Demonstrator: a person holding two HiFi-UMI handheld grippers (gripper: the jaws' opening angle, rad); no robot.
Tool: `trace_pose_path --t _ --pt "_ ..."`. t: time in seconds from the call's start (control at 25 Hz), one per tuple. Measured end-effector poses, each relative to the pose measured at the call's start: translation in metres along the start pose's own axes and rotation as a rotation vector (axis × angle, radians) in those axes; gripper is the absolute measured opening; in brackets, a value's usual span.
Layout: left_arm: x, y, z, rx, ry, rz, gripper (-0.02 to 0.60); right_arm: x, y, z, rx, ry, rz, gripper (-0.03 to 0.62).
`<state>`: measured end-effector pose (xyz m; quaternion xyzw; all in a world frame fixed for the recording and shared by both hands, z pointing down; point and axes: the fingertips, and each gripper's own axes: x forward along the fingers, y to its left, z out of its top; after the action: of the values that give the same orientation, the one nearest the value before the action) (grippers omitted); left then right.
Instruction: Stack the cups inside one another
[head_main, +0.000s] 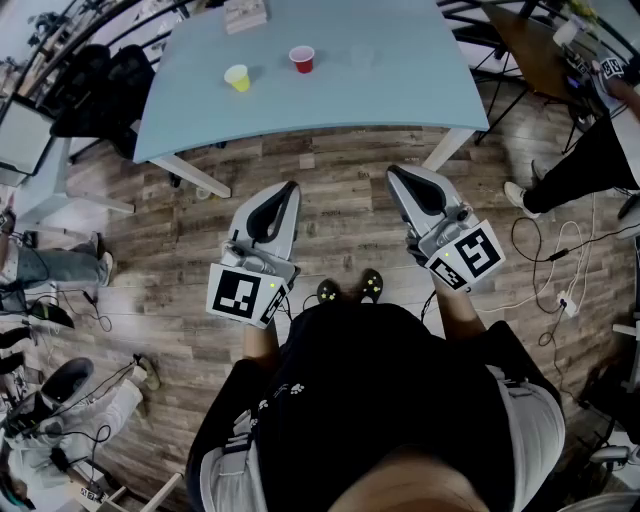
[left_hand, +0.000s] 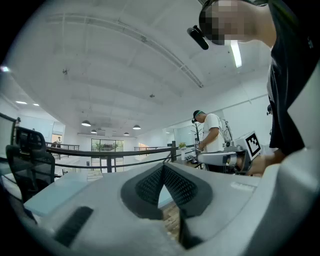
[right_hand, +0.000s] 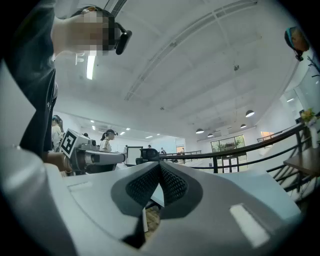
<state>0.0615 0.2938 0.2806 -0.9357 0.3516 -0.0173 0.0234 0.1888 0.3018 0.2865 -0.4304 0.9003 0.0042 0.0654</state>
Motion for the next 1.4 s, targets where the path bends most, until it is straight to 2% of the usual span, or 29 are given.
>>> trace_pose_path --t 0.32,0.72,1.0,1.4 --pt "0.005 -0.005 -0.003 -0.011 0.011 0.020 -0.012 -0.006 -0.008 -0.004 0.063 -0.025 0.024 0.008" --pt "0.016 -0.012 -0.005 -0.011 0.034 0.064 -0.012 -0.018 -0.021 -0.006 0.066 -0.038 0.065 0.008" --pt "0.036 -0.017 -0.004 -0.016 0.062 0.100 -0.012 -0.028 -0.044 -0.014 0.032 0.009 0.117 0.008" --pt "0.056 -0.011 -0.009 -0.006 0.094 0.122 -0.012 -0.017 -0.071 -0.024 0.078 0.002 0.096 0.008"
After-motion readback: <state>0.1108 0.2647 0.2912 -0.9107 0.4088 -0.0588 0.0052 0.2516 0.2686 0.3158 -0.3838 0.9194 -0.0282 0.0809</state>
